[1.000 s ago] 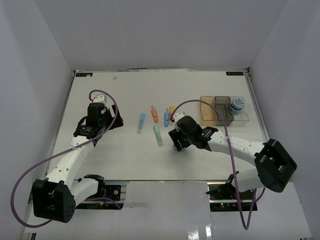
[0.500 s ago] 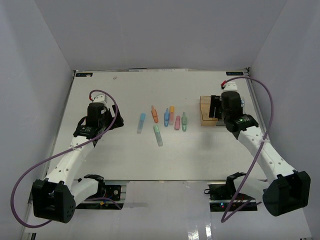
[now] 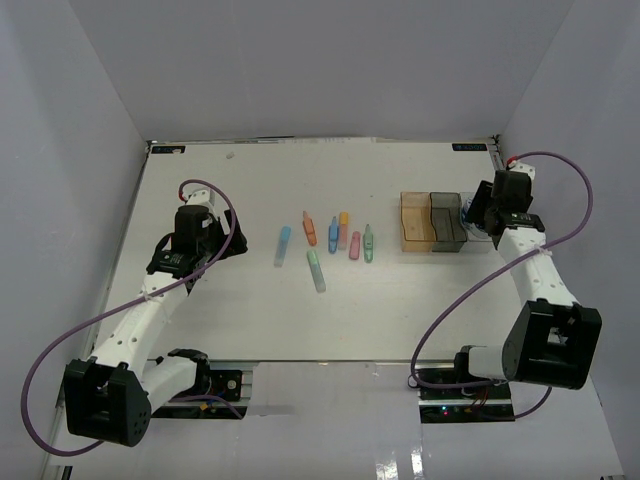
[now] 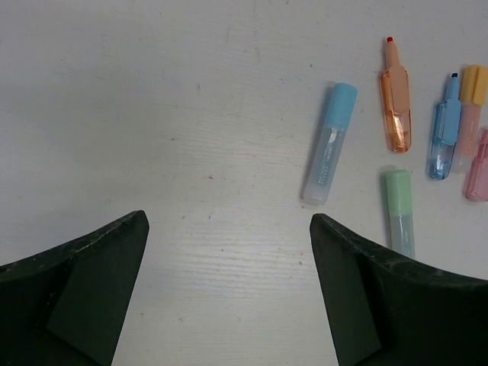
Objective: Sort the stationery into containers
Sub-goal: Place the stationery in the storage box.
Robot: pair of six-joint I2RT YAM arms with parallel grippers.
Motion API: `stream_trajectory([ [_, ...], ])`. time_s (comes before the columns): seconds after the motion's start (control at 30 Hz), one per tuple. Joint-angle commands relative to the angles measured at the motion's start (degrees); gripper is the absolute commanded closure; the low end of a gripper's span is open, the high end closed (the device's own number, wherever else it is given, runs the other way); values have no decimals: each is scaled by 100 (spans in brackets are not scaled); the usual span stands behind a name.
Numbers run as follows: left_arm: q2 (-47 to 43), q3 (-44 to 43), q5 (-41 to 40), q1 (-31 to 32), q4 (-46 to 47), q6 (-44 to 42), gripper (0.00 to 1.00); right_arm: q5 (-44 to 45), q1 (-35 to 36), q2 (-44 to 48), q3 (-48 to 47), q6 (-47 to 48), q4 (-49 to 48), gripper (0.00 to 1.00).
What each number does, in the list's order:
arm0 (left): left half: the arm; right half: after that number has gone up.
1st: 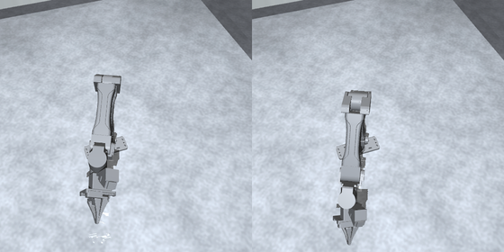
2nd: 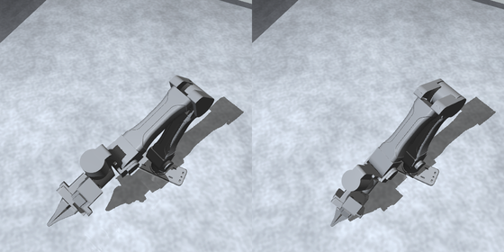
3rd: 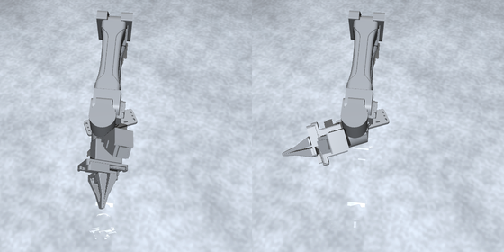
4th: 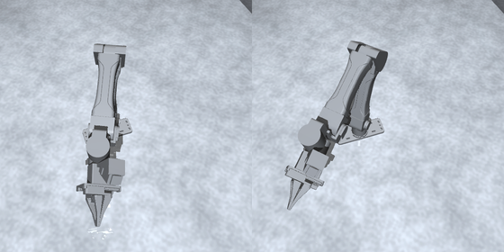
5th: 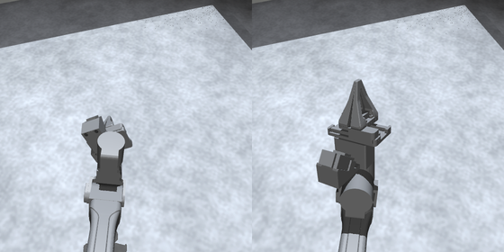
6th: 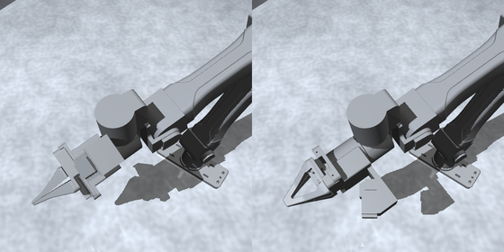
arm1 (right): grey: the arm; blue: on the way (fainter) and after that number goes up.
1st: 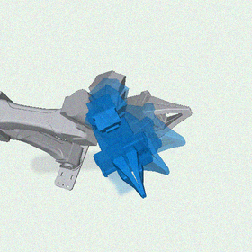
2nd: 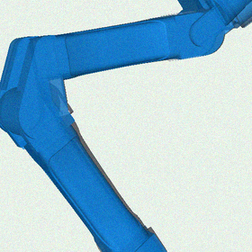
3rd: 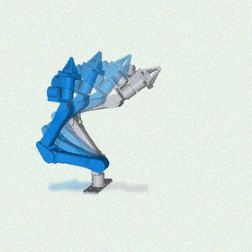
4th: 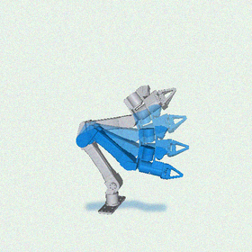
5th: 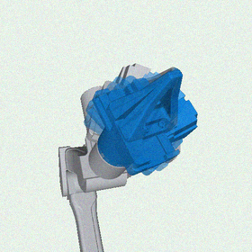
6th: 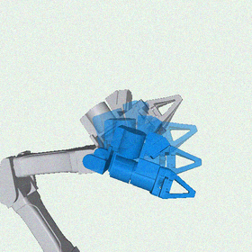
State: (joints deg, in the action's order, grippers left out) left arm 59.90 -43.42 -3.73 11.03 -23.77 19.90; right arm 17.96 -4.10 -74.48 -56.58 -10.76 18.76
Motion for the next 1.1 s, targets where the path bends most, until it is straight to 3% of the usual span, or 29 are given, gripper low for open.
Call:
stream_trajectory([
  [0.0, -154, 44, 47, -22, 21, -74, 2, -187, -319, -206, -310, -136, -610, 53],
  [0.37, -119, 26, 74, -22, 21, -92, 2, -688, -504, -1138, -275, -93, -1050, 45],
  [0.63, -75, 27, 109, -13, 21, -92, 2, -705, -496, -1254, -214, 4, -1041, 13],
  [0.77, -22, 35, 223, -22, 30, -65, 2, -566, -329, -938, -213, 136, -963, 2],
  [0.97, 495, -44, 882, 83, -101, -48, 2, -372, 154, 2, -179, 233, -576, 3],
  [1.07, 1012, -307, 708, 592, -425, -22, 2, -546, 383, 703, 101, 171, -453, 4],
])
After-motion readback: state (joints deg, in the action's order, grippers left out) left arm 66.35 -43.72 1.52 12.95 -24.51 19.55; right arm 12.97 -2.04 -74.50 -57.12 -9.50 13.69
